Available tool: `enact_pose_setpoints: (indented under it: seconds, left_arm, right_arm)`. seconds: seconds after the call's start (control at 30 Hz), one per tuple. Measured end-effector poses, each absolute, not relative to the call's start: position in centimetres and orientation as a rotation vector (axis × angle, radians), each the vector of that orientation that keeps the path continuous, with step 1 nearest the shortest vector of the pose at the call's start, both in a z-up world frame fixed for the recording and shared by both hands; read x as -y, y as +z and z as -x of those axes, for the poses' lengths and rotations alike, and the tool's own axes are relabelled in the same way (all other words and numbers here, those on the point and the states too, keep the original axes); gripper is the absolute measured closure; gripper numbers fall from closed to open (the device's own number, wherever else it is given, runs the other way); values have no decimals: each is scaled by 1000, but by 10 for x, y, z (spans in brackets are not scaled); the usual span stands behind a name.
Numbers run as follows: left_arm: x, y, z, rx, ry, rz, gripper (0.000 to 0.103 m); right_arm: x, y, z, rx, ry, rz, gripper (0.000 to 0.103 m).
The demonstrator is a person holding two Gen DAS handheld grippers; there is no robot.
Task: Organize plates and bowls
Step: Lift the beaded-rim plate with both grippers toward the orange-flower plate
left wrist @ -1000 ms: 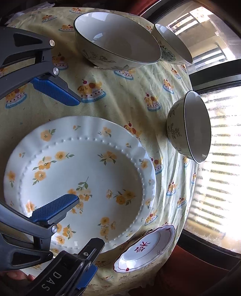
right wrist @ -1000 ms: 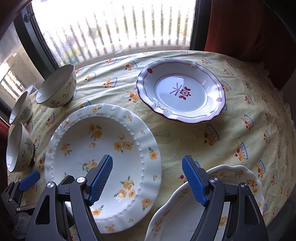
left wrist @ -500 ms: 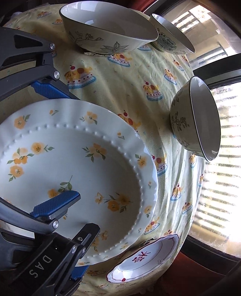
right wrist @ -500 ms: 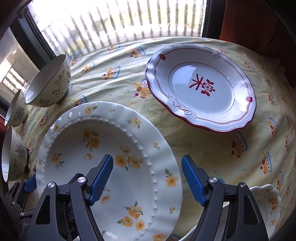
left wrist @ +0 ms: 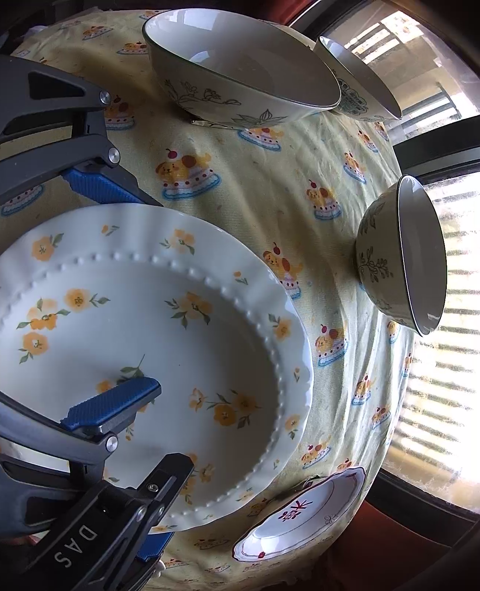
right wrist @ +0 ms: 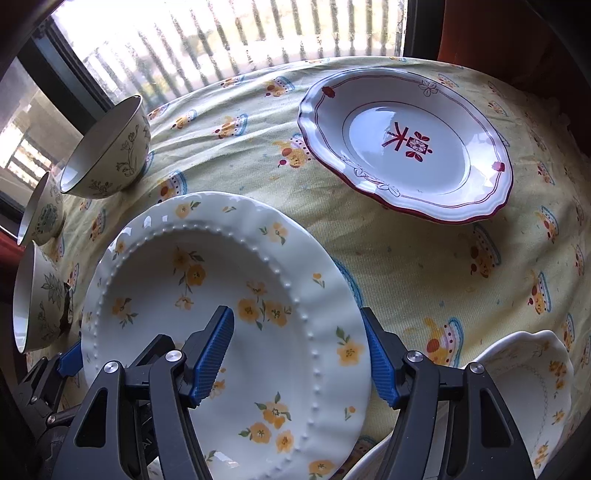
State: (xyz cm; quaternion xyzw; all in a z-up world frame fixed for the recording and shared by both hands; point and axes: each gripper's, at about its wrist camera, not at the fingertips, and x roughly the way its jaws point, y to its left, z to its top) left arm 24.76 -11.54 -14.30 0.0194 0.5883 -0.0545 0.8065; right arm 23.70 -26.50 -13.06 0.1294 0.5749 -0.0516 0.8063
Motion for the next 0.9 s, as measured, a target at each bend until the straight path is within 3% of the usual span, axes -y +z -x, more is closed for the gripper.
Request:
enact_pose_setpoints:
  seconds: [0.4,0.9]
  left_arm:
    - [85,-145,-214,-1265,-103,-57,17]
    - [83,-143,-213,-1260,-69,-13,22]
  right_arm:
    - [242,-132,-211,-1258,-44,-232,45]
    - [242,-130,-212,-1243,10,-184,48]
